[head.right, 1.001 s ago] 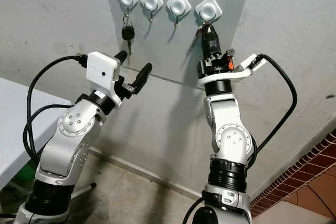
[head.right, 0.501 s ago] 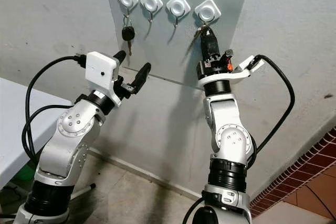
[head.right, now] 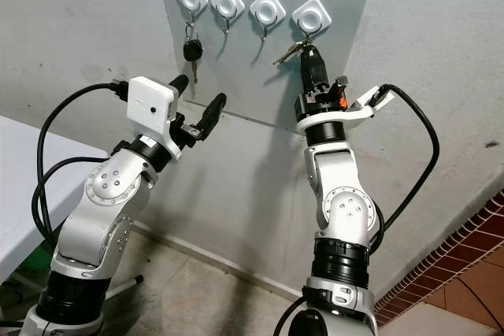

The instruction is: Hang keys on a hook

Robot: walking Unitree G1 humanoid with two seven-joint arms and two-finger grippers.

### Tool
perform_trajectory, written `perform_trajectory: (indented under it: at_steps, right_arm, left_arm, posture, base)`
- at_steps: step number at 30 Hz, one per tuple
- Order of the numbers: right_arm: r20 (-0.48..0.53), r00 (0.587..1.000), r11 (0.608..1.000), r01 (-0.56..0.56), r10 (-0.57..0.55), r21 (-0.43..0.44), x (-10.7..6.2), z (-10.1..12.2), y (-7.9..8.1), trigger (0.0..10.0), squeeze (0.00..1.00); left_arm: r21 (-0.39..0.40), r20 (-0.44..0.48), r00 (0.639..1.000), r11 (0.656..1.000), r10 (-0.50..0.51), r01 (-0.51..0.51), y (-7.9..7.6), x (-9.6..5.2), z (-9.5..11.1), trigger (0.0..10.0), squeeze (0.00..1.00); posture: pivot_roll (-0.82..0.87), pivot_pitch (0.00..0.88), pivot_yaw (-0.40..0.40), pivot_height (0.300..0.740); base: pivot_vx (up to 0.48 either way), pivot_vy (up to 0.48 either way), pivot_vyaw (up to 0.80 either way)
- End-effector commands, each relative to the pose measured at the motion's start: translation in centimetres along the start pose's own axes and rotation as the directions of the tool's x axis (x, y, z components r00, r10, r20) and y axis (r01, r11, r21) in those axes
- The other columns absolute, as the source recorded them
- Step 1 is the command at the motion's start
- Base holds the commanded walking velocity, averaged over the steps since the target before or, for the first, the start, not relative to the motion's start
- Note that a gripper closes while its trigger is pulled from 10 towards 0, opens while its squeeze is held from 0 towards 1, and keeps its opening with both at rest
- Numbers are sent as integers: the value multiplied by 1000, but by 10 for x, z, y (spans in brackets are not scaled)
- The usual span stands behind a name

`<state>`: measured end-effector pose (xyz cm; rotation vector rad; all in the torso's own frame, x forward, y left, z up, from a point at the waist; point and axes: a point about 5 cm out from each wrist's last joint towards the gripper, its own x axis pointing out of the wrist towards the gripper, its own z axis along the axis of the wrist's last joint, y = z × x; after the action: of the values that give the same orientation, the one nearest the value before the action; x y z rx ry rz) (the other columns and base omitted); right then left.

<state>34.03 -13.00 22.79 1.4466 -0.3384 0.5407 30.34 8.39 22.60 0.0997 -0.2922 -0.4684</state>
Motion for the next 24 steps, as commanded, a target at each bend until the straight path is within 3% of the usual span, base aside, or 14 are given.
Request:
perform_trajectory:
  at_steps: [1,11,13,17,19,20,21,24]
  right_arm:
    - [-1,999,998,51,-51,32,-4,-7,-9,10000,1000]
    - [-6,999,998,46,-46,32,-4,-8,-9,10000,1000]
    - [-24,999,999,46,-46,-2,-5,-9,-9,10000,1000]
    - [-100,995,988,0,-15,-153,-9,-16,-6,10000,1000]
    - [-105,994,987,2,-19,-160,-9,-17,-7,10000,1000]
    - [-137,990,977,-10,-19,-212,-11,-19,-8,10000,349]
    - [-166,986,968,-17,-26,-252,-13,-21,-9,10000,0]
    - [-196,980,955,-16,-45,-298,-17,-24,-12,10000,0]
  left_arm:
    - [1,3,1000,1000,13,-13,3,-1,3,10000,0]
    - [1,5,1000,1000,15,-15,3,-1,3,10000,0]
    - [1,6,1000,1000,18,-18,4,-1,3,10000,0]
    - [3,4,1000,1000,23,-23,4,-1,3,10000,0]
    - [3,4,1000,1000,23,-23,4,-2,3,10000,0]
    - [3,0,1000,1000,25,-25,4,-2,2,10000,0]
    - [5,-3,1000,1000,29,-29,4,-3,0,10000,0]
    - [6,-10,999,999,36,-36,5,-4,-2,10000,0]
  posture:
    - [-80,0,3,740]
    - [-79,0,2,740]
    - [-77,0,-2,740]
    - [-76,0,-2,740]
    - [-76,0,-2,740]
    - [-76,0,-2,740]
    - [-76,0,-2,740]
    - [-77,0,-3,740]
  base:
    - [0,0,0]
    - [0,0,0]
    - [0,0,0]
    - [0,0,0]
    - [0,0,0]
    - [0,0,0]
    - [0,0,0]
    - [0,0,0]
